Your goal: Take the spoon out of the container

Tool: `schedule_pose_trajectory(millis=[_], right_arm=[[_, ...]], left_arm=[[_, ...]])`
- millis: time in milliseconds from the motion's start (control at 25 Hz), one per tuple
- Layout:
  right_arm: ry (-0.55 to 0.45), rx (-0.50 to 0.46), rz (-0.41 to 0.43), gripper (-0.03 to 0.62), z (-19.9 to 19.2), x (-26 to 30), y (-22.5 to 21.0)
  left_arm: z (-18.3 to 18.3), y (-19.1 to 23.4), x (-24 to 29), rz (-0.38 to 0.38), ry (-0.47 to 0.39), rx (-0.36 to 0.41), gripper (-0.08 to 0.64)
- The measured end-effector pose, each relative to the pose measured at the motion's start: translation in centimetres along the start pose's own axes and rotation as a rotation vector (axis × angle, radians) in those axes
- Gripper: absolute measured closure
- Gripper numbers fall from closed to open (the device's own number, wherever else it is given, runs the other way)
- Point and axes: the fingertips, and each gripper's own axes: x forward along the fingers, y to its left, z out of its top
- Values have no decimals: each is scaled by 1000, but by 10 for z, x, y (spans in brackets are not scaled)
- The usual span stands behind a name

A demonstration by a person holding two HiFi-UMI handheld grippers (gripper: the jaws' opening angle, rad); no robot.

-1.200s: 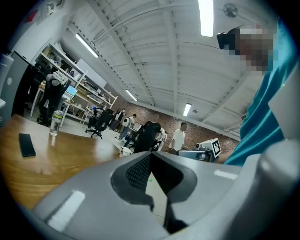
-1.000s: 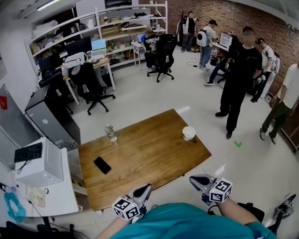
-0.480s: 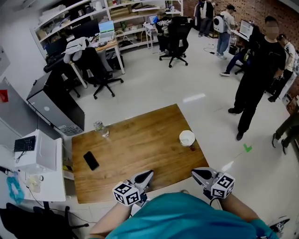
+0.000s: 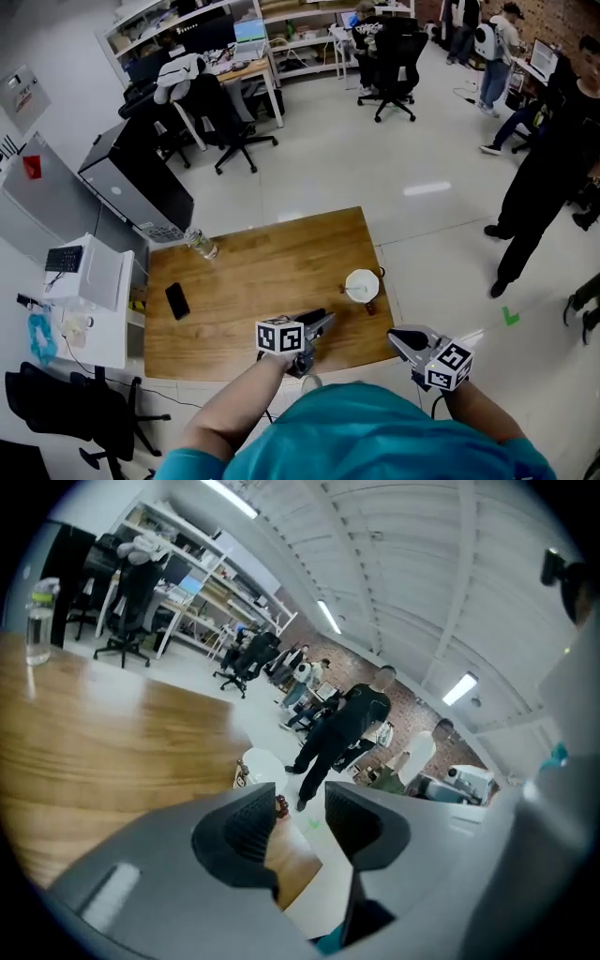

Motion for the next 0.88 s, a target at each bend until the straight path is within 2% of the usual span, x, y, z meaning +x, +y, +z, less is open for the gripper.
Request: schedule_pose_trajectory(millis=[200, 320, 480, 520, 680, 760, 840, 880], right_arm=[[37, 23, -6, 591, 23, -4, -23], [52, 42, -42, 591, 22, -7, -36], [139, 169, -107, 591, 37, -4, -40], [140, 171, -116, 591, 36, -6, -42], [60, 76, -133, 591, 25, -24, -66], [55, 82, -146, 591, 27, -28, -69], [54, 91, -153, 591, 32, -29, -67], [54, 94, -154, 591, 33, -31, -66]], left_arm=[[33, 54, 60, 10, 65, -276, 346], [39, 89, 89, 9, 96, -382, 333], [56, 116, 116, 33, 139, -403, 333], [53, 120, 122, 44, 161, -402, 333], [39, 119, 144, 65, 218, -408, 339], [36, 118, 148, 85, 236, -397, 375], [36, 119, 145, 126, 248, -383, 473], [37, 119, 144, 141, 249, -374, 491]])
